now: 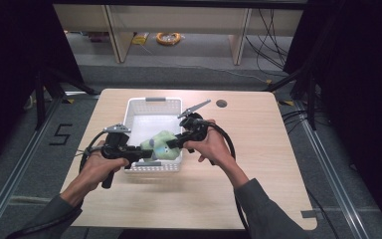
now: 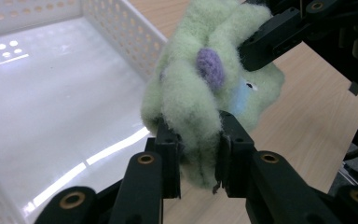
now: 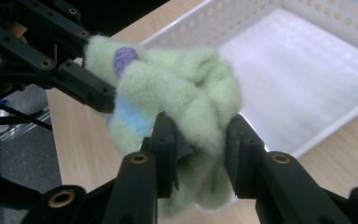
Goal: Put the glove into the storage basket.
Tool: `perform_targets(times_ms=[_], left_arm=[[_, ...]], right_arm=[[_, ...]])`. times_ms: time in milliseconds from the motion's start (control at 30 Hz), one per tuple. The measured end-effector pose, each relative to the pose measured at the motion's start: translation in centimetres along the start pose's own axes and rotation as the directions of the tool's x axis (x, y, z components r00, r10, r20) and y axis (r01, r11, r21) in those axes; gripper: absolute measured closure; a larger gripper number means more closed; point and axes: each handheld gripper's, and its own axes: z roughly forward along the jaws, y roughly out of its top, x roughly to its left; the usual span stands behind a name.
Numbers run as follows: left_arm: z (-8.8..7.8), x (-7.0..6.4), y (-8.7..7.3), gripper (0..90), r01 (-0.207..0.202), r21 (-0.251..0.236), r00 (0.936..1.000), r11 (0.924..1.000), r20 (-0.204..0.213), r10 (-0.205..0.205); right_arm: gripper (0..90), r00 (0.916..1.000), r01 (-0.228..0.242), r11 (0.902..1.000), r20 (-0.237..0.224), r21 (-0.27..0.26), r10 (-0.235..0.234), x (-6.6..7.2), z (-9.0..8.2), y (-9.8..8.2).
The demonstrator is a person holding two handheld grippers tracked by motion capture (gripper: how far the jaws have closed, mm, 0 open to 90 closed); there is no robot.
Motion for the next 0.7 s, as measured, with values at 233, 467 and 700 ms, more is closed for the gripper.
perform_targets(times_ms=[233,467,700], left_arm=[[0.5,2.3,0.6,72.5,0.024,0.033,0.9995,0.9992,-0.023,-0.023],[1.3,4.1,0.9,72.4,0.053,0.058,0.9984,0.9969,-0.023,-0.052],[2.6,5.2,1.1,72.3,0.075,0.107,0.9969,0.9915,-0.031,-0.072]], right_arm=[[68.4,0.9995,-0.031,0.9994,0.003,0.013,0.030,-0.9,1.9,1.3],[68.4,0.9972,-0.075,0.9969,0.011,0.024,0.074,-2.2,3.9,1.8],[68.4,0.9921,-0.123,0.9905,0.032,0.061,0.122,-3.2,5.2,1.8]])
